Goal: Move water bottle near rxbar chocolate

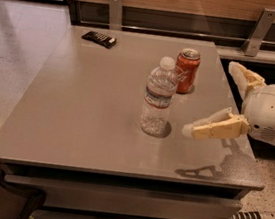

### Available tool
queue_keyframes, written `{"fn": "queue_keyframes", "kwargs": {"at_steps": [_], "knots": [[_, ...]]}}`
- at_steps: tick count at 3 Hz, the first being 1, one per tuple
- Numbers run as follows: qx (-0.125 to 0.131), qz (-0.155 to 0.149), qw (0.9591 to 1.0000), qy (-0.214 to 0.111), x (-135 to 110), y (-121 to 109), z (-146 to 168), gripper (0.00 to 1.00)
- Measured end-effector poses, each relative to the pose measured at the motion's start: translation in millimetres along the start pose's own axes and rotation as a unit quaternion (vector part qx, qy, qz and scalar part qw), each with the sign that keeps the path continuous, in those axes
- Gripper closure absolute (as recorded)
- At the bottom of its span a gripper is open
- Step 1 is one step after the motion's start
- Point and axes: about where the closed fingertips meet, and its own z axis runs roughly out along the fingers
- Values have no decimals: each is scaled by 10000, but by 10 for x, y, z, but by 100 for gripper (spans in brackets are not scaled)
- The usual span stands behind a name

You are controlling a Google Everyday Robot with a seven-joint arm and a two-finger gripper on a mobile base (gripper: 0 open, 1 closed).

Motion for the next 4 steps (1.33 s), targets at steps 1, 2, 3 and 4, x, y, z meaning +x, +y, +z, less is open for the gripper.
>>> {"fn": "queue_keyframes", "kwargs": {"at_steps": [1,2,3,4], "knots": [[5,31,10000,-37,5,11,17,0],[54,317,9988,-372,48,108,171,0],[39,546,9962,-684,61,179,344,0],[-83,765,9926,-935,40,244,561,0]]}}
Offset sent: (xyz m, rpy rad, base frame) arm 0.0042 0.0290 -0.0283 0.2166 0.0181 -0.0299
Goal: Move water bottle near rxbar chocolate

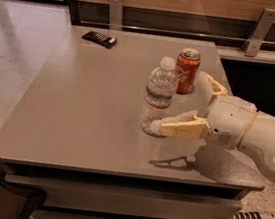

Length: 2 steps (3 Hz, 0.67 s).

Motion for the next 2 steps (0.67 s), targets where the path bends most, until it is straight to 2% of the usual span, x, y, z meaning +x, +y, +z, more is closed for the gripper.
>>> {"fn": "queue_keyframes", "kwargs": {"at_steps": [2], "knots": [[-180,253,9992,-246,56,41,234,0]]}}
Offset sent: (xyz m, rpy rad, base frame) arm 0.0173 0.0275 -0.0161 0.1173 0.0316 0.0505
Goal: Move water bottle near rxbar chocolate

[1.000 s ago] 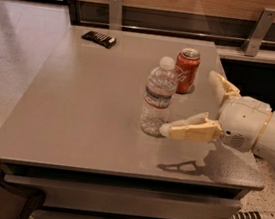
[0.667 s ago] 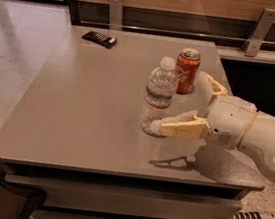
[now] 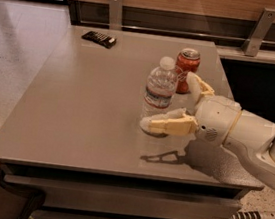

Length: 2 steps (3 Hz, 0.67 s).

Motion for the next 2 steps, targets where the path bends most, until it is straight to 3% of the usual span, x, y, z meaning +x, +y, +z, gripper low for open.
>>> {"fn": "queue_keyframes", "kwargs": {"at_steps": [2], "knots": [[-153,31,9996,-237,44,39,169,52]]}}
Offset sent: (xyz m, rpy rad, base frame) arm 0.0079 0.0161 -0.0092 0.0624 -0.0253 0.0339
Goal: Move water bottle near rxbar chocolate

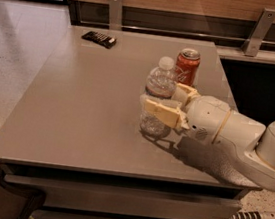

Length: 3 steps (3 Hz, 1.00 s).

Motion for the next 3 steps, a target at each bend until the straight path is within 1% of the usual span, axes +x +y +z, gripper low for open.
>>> {"fn": "queue_keyframes", "kwargs": {"at_steps": [2,3], "knots": [[-46,-27,10000,11,-32,39,41,100],[-57,-71,10000,29,-78,4,45,100]]}}
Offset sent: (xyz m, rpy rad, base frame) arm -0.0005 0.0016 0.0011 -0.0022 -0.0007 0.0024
